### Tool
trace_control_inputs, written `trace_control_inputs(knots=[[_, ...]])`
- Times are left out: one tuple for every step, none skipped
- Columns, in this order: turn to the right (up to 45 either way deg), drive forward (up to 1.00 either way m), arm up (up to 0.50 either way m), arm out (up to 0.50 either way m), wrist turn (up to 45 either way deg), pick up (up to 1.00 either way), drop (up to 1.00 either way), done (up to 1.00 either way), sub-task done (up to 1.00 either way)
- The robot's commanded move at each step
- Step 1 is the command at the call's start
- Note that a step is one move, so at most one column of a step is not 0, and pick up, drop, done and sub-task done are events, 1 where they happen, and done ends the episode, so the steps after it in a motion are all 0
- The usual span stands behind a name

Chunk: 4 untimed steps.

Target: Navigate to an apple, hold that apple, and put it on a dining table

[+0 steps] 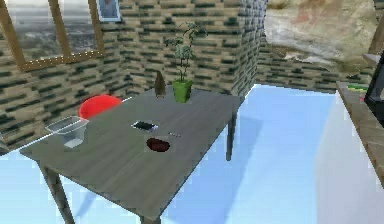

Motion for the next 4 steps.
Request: trace_control_inputs(knots=[[-24.0, 0.0, 0.0, 0.0, 0.0, 0.0, 0.0, 0.0, 0.0], [45.0, 0.0, 0.0, 0.0, 0.0, 0.0, 0.0, 0.0, 0.0], [12.0, 0.0, 0.0, 0.0, 0.0, 0.0, 0.0, 0.0, 0.0], [0.0, 0.45, 0.0, 0.0, 0.0, 0.0, 0.0, 0.0, 0.0]])
